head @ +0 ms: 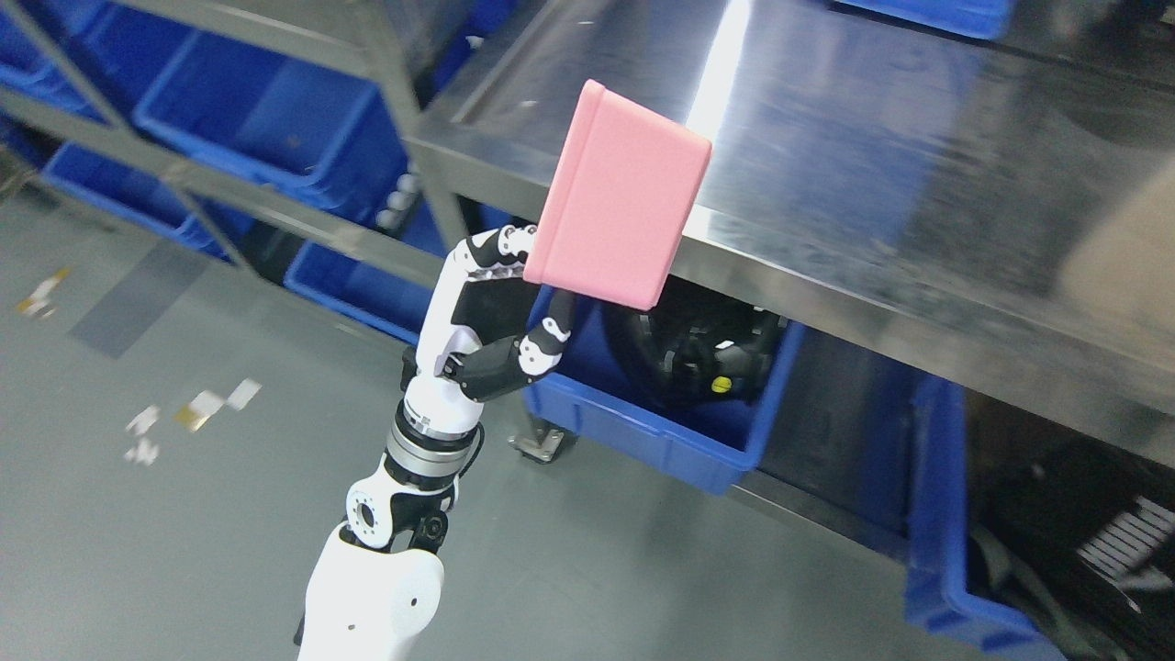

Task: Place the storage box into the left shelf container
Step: 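Hold the pink box up in the left hand while turning toward the shelf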

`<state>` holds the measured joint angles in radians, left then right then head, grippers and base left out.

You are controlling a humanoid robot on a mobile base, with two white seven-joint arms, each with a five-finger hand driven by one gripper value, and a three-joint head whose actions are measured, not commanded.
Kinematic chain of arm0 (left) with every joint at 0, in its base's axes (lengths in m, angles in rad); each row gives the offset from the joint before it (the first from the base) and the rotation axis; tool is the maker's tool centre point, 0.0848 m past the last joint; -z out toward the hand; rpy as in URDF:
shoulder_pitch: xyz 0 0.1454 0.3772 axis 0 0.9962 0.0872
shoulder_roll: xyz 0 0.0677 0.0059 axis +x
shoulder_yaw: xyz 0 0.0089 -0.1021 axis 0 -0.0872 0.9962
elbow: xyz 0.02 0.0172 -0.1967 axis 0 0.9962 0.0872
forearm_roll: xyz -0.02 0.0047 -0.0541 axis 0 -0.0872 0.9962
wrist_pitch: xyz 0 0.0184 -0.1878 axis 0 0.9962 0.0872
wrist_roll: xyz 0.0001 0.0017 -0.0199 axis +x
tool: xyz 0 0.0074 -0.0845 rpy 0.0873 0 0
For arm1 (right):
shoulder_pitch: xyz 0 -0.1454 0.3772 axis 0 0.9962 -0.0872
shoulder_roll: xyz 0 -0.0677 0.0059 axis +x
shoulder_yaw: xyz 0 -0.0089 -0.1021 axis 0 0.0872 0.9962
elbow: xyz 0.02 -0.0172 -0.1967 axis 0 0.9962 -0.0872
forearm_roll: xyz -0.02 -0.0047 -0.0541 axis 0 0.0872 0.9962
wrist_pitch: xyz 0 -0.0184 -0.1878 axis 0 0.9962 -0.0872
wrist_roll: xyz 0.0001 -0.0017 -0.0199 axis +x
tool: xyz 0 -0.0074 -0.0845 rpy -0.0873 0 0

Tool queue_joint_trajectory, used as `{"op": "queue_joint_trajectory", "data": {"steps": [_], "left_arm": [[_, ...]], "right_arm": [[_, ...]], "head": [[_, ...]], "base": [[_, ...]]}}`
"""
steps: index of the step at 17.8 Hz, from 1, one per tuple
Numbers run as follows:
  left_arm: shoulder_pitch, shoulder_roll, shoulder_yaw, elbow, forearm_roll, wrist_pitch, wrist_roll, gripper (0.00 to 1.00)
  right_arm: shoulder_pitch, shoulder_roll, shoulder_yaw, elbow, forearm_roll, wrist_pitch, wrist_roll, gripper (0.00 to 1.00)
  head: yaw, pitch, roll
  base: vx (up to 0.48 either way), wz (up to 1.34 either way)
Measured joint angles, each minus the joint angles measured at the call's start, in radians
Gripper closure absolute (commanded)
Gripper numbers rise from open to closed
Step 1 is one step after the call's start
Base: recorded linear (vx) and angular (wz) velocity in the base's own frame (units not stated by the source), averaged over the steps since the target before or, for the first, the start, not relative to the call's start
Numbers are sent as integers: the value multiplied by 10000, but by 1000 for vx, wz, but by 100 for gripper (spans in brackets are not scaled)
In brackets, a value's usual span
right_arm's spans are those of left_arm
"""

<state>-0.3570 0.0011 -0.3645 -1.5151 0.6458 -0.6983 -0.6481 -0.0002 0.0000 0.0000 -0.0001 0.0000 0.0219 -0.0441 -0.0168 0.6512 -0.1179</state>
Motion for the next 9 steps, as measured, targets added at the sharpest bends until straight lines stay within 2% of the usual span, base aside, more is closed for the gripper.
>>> {"op": "queue_joint_trajectory", "data": {"steps": [4,9], "left_arm": [[590,-4,-347,-285,-28,-74,161,99],[1484,-7,-447,-502,-316,1195,1582,97]], "right_arm": [[2,0,0,0,0,0,5,0],[1,0,0,0,0,0,6,0]], "head": [[0,2,0],[0,7,0]], "base": [[119,1186],[202,1313]]}}
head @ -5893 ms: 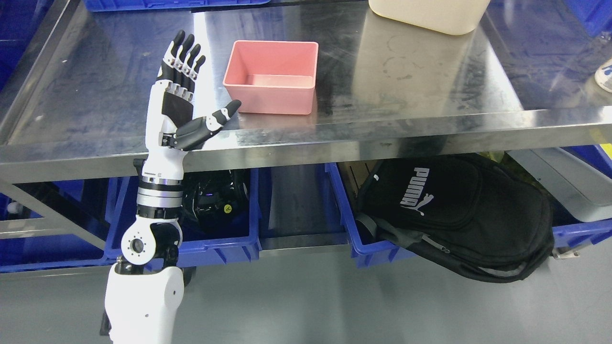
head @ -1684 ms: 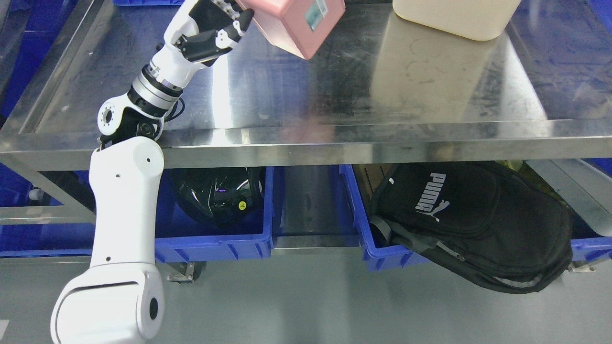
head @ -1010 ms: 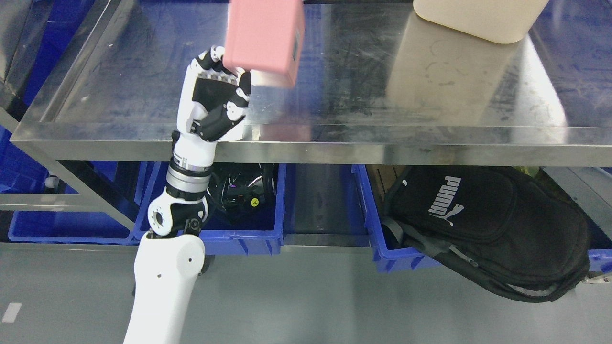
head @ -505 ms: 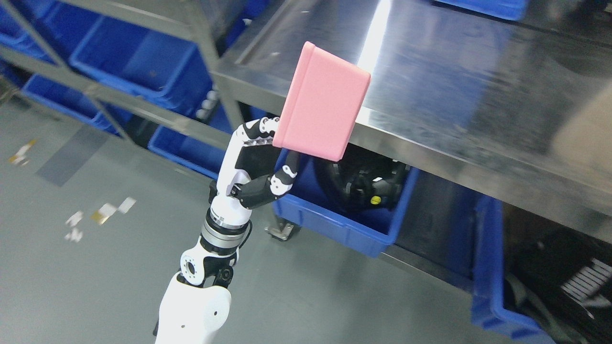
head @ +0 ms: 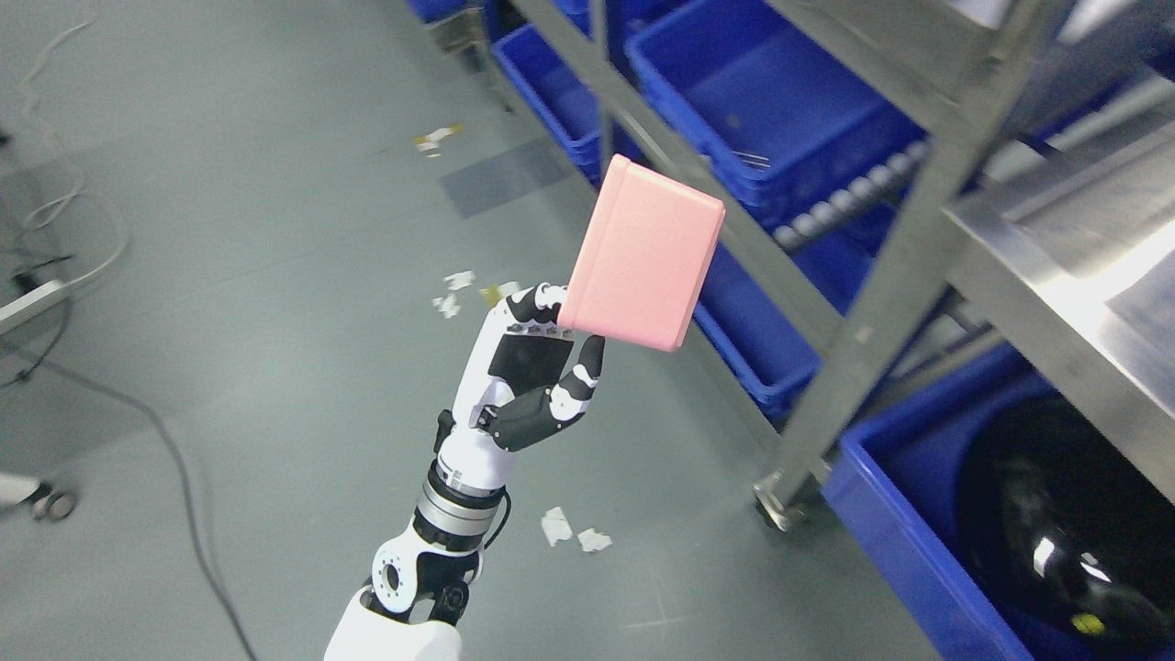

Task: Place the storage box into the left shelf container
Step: 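Hold the pink box up in the left hand while turning toward the shelf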

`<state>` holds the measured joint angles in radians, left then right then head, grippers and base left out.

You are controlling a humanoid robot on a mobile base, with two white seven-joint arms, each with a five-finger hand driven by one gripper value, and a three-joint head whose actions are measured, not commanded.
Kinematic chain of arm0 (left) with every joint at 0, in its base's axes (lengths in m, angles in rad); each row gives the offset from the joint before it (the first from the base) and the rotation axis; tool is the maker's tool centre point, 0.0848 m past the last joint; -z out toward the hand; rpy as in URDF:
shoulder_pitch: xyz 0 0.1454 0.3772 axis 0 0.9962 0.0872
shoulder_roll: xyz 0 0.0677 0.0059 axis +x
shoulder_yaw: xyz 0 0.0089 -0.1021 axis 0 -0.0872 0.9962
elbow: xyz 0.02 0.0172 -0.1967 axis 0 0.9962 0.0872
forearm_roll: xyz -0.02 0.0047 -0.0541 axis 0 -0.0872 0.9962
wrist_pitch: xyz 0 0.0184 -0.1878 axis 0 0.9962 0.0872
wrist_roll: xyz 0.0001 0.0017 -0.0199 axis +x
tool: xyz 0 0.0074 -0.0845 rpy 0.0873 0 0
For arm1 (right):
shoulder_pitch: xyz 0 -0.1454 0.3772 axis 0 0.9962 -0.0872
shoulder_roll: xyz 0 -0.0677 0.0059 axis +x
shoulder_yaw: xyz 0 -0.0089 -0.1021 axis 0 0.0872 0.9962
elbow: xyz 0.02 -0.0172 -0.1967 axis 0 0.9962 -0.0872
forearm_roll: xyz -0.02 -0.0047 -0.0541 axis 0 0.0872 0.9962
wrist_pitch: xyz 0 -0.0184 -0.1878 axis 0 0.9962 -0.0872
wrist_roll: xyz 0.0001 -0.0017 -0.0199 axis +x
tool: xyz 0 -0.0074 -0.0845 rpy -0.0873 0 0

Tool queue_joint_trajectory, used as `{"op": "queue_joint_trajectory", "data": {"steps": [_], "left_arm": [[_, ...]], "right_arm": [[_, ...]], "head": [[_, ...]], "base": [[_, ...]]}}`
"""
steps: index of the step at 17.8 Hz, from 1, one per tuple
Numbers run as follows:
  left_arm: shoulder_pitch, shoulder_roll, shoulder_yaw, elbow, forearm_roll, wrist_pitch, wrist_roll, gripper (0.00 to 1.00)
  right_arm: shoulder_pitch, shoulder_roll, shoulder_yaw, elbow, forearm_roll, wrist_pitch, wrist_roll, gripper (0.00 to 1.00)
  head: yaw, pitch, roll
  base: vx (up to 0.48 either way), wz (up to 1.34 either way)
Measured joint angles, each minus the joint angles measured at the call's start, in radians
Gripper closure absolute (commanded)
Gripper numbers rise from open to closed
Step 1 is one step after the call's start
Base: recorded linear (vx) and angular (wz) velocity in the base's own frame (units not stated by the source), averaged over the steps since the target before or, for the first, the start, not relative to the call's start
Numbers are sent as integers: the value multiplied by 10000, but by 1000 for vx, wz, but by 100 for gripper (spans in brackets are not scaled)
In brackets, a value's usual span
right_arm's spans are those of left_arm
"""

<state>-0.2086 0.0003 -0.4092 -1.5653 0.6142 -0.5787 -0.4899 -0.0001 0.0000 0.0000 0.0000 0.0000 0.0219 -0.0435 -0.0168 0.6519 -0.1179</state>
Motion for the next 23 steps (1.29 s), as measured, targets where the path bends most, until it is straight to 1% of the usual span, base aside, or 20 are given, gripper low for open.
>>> {"op": "queue_joint_trajectory", "data": {"steps": [6,12,19,23], "left_arm": [[636,-2,645,-143,-180,1579,1102,97],[826,-3,1480,-218,-230,3004,1860,97],[880,-4,2135,-270,-235,3270,1839,97],[884,-4,2318,-285,-234,3170,1723,97]], "right_arm": [[-1,0,0,0,0,0,1,0],[0,0,0,0,0,0,11,0],[0,1,0,0,0,0,15,0],[0,0,0,0,0,0,17,0]], "head": [[0,1,0],[0,1,0],[0,1,0],[0,1,0]], "base": [[289,1163],[390,533],[492,13],[525,-165]]}}
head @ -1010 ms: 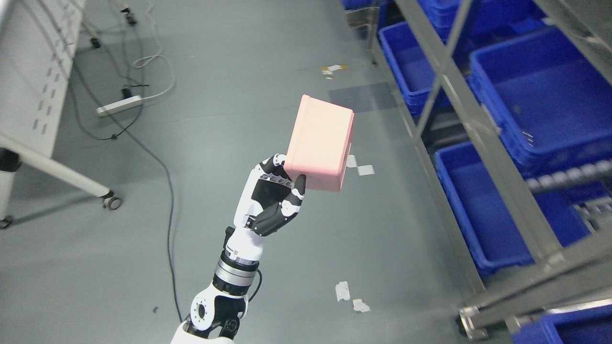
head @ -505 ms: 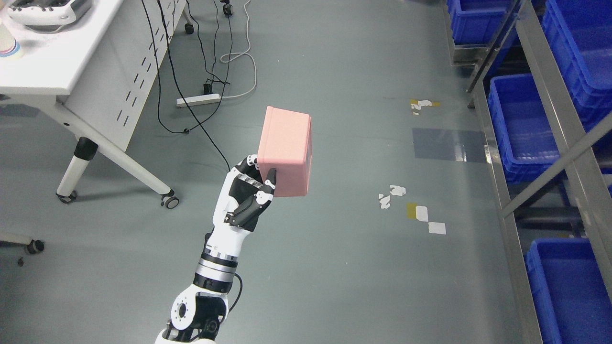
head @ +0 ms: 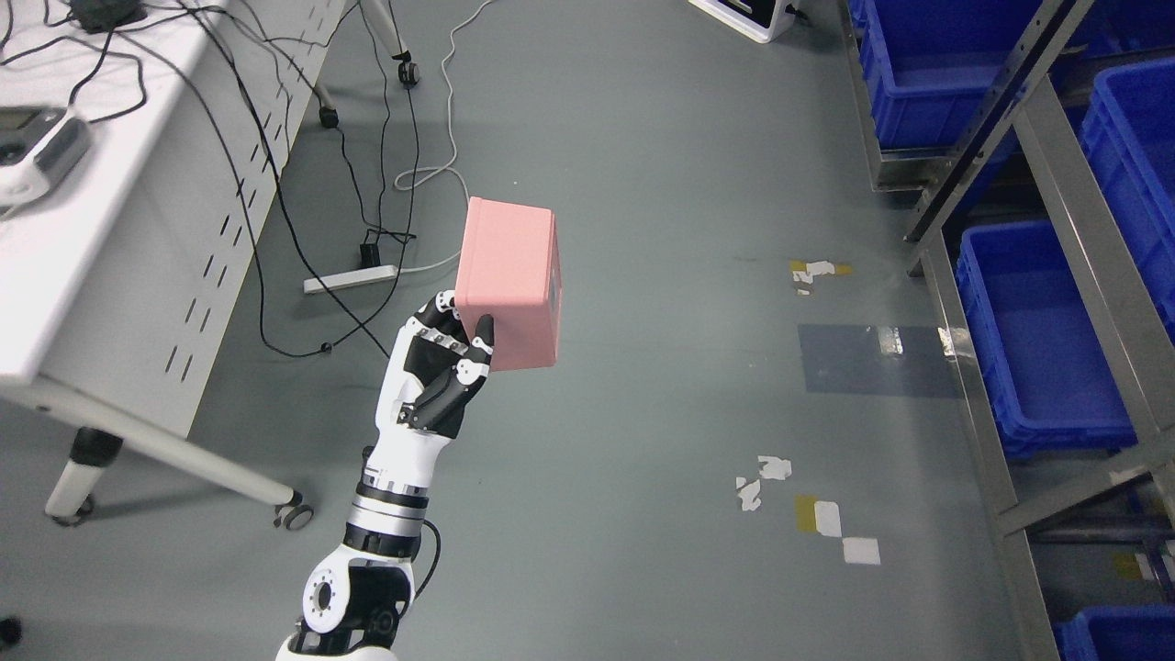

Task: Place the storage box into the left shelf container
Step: 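Hold the pink box up in the left hand while turning toward the shelf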

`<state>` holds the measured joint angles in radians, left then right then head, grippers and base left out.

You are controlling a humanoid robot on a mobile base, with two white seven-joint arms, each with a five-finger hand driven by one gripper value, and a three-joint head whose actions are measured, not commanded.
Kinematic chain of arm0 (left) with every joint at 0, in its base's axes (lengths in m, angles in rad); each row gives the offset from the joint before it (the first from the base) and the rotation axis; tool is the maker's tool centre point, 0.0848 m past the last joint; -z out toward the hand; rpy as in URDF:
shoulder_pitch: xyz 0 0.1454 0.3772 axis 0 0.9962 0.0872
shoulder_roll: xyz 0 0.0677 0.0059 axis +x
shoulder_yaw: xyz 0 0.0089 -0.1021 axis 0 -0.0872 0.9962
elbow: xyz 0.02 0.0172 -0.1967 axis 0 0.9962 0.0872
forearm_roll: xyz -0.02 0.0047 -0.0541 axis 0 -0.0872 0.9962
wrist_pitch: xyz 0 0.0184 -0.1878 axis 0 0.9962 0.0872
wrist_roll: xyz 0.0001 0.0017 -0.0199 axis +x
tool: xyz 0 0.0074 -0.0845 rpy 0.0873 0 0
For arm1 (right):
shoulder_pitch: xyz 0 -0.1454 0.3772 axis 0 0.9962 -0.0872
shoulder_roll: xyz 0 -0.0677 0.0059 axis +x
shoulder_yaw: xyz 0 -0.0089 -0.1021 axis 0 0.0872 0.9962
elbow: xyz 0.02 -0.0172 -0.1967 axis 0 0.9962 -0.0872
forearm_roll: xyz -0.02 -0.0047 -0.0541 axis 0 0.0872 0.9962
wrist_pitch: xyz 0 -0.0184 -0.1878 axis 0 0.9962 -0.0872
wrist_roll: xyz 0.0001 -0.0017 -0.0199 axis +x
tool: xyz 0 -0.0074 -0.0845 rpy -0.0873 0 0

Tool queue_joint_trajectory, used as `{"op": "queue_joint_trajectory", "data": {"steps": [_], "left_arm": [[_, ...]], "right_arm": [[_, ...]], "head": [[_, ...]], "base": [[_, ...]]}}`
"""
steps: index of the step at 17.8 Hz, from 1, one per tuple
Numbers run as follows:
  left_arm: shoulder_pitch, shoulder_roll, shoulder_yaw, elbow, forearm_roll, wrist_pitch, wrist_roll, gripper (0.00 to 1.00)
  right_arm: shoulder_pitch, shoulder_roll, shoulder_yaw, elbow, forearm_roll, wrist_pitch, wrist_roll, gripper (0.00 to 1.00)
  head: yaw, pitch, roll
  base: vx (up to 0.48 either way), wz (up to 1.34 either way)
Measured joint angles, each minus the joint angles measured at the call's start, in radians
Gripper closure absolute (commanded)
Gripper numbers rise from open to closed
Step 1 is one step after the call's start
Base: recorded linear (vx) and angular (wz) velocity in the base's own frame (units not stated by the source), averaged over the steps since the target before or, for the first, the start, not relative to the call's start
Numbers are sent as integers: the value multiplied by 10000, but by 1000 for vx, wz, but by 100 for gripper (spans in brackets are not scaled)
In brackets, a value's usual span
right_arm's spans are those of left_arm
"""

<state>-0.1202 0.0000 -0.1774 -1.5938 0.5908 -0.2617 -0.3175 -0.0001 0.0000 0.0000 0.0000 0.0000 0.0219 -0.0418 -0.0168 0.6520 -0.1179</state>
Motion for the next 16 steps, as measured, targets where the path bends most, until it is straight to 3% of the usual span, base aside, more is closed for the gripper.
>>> {"op": "queue_joint_trajectory", "data": {"steps": [16], "left_arm": [[135,1,-87,-25,27,-219,-758,97]], "right_arm": [[0,0,0,0,0,0,-10,0]], "head": [[0,0,0]], "base": [[516,-102]]}}
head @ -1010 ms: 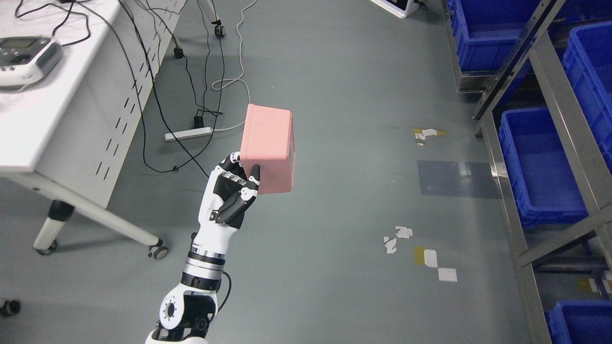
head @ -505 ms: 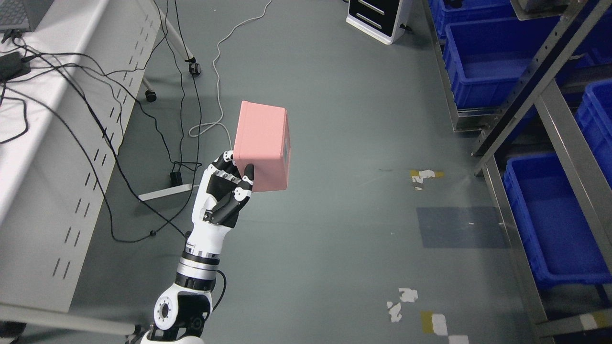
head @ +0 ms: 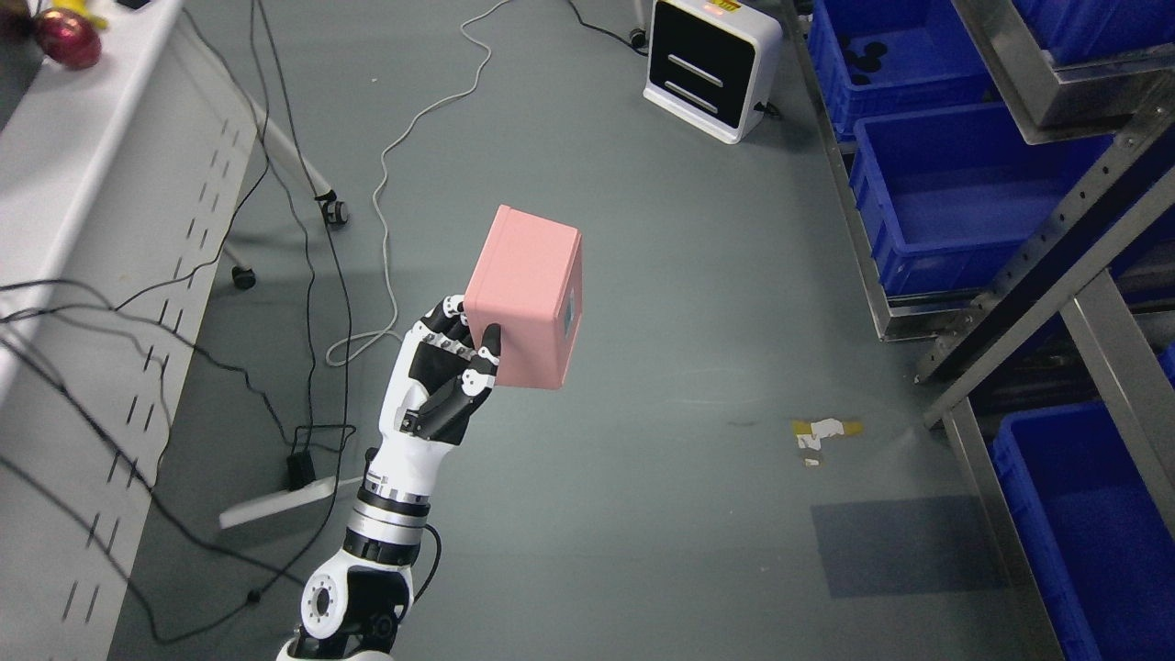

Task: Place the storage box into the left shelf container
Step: 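Hold the pink box up in the left hand while turning toward the shelf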

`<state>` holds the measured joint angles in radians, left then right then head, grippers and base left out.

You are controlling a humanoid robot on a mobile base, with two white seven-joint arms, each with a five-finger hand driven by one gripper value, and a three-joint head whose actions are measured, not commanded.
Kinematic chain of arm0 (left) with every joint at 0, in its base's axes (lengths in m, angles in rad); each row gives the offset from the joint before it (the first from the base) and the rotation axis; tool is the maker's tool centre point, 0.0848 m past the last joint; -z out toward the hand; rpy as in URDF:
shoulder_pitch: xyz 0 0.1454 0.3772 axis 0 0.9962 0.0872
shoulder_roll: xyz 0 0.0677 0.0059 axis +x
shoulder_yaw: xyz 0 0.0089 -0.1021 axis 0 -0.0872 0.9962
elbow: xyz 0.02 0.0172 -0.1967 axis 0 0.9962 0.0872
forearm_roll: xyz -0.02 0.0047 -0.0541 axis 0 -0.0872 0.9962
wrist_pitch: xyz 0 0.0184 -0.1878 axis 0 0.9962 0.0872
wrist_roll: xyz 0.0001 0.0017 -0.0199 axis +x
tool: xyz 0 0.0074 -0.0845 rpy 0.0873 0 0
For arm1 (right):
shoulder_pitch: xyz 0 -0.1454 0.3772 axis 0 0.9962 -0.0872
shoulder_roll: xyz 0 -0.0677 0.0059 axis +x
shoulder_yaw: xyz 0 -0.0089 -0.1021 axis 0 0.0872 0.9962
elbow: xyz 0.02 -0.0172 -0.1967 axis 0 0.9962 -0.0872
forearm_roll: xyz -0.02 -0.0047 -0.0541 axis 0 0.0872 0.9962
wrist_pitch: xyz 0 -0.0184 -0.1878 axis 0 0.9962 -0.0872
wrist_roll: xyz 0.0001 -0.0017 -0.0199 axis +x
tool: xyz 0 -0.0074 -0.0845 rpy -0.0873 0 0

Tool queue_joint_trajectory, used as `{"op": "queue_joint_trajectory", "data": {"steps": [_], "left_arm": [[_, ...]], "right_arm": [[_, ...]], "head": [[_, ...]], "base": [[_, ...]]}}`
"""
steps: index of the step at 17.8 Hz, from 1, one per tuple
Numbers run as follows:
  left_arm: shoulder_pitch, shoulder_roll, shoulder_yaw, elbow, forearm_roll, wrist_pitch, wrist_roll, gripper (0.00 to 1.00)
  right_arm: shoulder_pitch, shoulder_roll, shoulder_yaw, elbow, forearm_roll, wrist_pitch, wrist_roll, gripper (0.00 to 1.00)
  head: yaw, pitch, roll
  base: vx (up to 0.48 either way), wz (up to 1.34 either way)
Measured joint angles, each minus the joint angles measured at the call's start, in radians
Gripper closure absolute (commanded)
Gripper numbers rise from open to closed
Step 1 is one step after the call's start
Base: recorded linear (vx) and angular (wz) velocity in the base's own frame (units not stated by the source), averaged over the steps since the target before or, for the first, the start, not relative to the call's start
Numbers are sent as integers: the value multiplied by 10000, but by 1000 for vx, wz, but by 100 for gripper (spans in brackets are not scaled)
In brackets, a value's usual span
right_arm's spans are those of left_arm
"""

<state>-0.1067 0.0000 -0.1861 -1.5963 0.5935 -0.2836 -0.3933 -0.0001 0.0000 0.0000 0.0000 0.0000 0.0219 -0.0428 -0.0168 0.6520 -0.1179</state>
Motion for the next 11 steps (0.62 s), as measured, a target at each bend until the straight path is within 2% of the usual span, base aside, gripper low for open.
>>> {"op": "queue_joint_trajectory", "data": {"steps": [5,11], "left_arm": [[236,0,-338,-1,-3,-218,-37,97],[694,0,-850,-4,-11,-492,-195,97]], "right_arm": [[0,0,0,0,0,0,0,0],[2,0,0,0,0,0,0,0]], "head": [[0,0,0],[0,0,0]], "base": [[366,-675],[295,-991]]}}
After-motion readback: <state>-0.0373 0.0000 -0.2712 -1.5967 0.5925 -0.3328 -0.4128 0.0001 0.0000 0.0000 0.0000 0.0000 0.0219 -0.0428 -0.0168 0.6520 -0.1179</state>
